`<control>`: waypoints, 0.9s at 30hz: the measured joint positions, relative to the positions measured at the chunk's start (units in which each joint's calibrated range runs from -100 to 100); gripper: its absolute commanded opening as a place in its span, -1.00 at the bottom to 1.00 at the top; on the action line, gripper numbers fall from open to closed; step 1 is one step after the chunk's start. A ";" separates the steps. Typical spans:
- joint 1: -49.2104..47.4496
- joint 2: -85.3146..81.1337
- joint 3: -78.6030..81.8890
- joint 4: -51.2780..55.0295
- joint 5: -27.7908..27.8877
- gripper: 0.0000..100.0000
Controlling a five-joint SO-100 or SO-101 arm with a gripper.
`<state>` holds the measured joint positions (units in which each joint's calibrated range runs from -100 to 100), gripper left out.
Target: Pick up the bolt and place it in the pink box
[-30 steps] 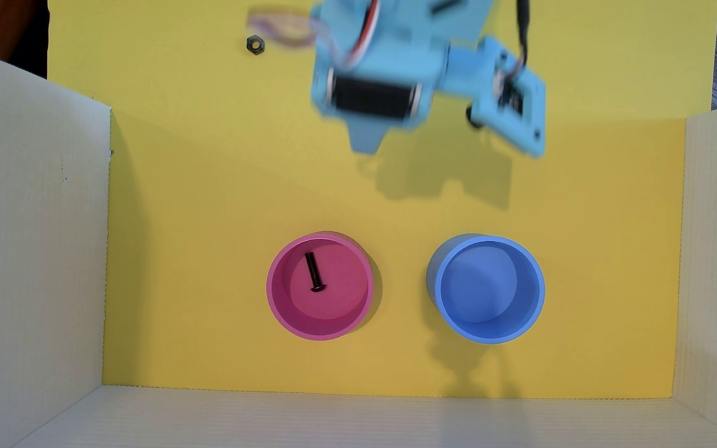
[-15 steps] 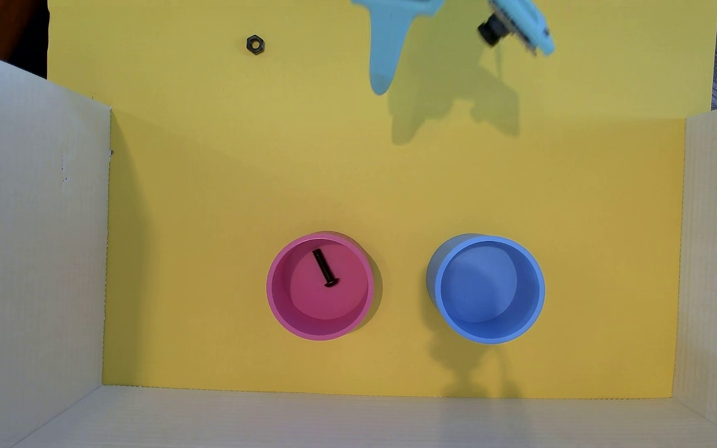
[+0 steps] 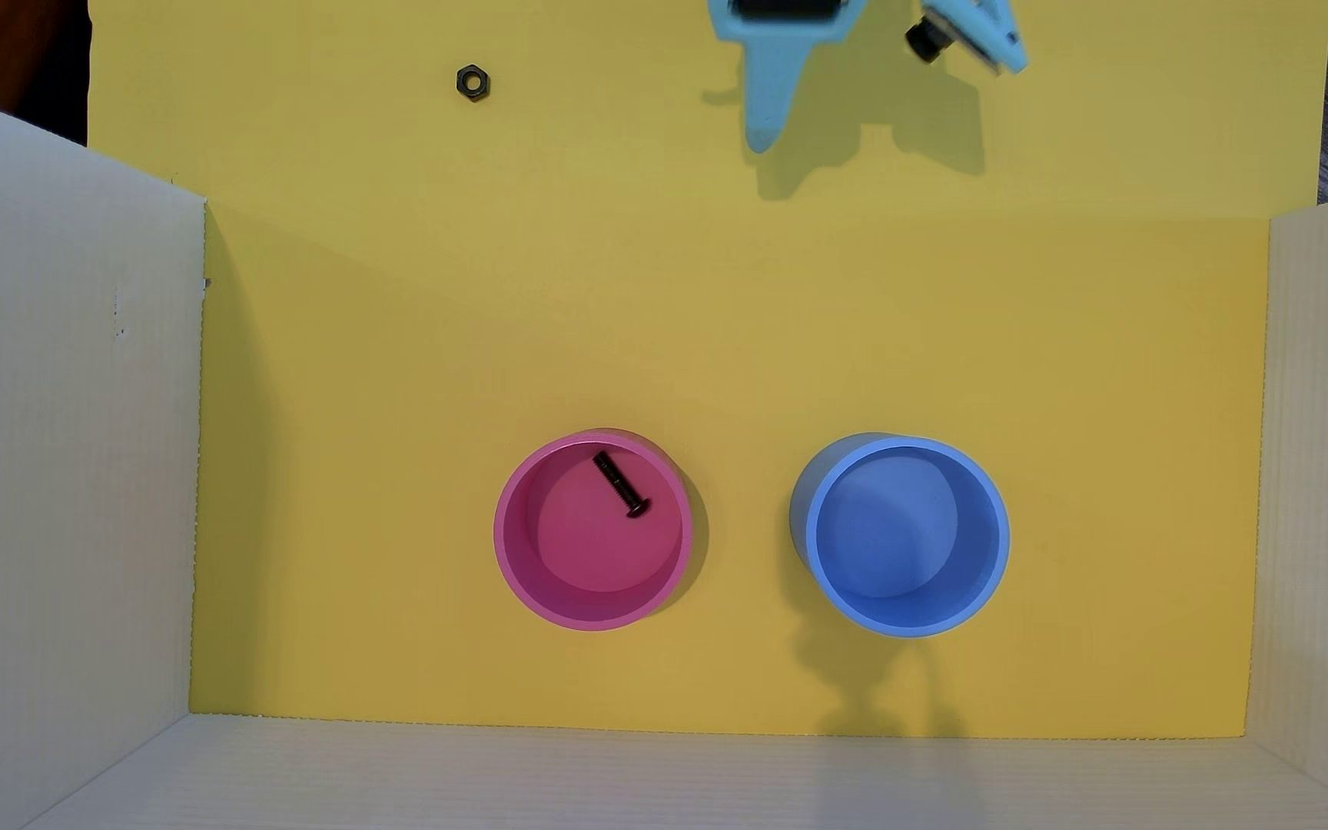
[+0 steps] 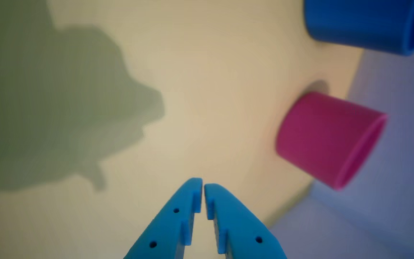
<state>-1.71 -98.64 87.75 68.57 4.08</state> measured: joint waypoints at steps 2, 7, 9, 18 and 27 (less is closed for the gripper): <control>0.00 0.00 2.34 0.00 -2.44 -0.97; -0.58 0.17 6.31 0.17 -7.52 -0.97; -0.44 -0.08 6.31 0.17 -7.96 -0.97; -0.22 0.00 6.31 0.17 -8.25 -0.97; -0.22 0.00 6.31 0.17 -8.25 -0.97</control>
<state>-1.93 -98.64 94.05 68.74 -4.18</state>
